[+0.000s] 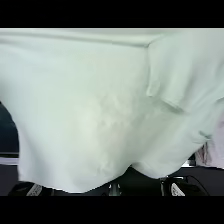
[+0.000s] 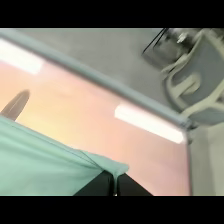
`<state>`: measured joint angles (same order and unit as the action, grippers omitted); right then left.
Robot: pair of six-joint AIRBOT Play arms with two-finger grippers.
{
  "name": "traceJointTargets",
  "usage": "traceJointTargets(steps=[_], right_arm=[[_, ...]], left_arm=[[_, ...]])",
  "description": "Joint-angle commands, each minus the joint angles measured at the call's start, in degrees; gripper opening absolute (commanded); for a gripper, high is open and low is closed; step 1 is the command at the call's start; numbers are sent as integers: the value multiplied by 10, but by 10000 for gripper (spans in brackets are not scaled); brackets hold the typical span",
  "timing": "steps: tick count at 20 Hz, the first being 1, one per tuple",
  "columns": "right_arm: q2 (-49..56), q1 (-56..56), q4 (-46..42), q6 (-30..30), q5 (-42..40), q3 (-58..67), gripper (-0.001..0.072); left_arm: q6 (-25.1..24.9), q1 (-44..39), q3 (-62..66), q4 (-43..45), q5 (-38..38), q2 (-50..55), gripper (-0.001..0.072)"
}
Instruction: Fold the shirts.
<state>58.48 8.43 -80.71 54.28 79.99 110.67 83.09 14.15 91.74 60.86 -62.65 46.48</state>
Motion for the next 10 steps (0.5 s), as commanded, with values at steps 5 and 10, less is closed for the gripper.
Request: traceJointTargets(steps=[5, 10], right_arm=[[333, -41, 32, 16, 52, -56, 15], [454, -76, 42, 53, -152, -56, 17]], left_arm=[[-54, 1, -122, 2, -58, 267, 26], [-56, 0, -122, -12, 71, 404, 27]])
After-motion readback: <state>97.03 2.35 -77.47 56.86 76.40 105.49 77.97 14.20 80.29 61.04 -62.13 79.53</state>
